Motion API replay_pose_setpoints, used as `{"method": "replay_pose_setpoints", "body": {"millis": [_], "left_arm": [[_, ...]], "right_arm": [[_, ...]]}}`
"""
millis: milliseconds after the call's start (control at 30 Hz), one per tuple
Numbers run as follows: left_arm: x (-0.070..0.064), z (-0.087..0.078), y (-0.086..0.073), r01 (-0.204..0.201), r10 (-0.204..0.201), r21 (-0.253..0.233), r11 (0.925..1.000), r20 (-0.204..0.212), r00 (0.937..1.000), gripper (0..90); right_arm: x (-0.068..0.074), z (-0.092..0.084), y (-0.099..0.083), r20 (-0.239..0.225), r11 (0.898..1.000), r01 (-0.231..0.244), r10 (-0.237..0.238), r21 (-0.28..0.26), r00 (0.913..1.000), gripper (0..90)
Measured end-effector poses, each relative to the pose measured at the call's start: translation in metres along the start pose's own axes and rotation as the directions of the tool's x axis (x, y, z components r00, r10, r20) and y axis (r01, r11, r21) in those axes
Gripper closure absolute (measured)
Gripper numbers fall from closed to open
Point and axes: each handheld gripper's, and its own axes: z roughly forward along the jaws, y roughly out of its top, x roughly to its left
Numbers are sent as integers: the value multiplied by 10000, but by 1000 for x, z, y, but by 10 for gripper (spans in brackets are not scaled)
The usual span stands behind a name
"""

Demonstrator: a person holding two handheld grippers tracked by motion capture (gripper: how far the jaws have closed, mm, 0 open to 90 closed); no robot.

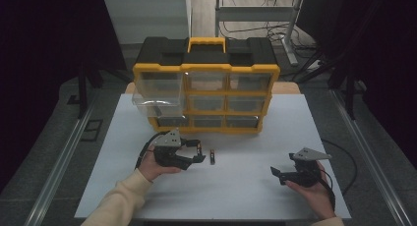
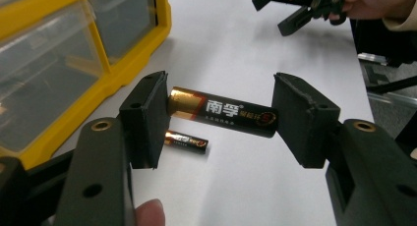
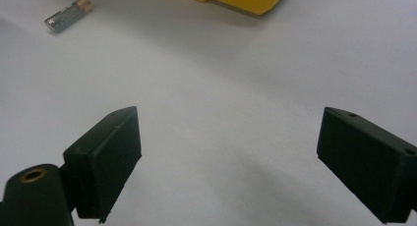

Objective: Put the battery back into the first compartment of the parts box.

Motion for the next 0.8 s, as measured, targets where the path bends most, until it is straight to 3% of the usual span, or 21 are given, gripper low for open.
{"method": "replay_pose_setpoints", "body": {"millis": [500,800], "left_arm": [[-6,-19,9,208,-224,-942,9953,-161,9996,414],[-10,-27,15,109,-139,-1285,9917,-230,9996,413]], "right_arm": [[0,0,0,9,10000,22,-22,18,10000,99],[1,1,0,7,10000,7,-7,25,10000,99]]}}
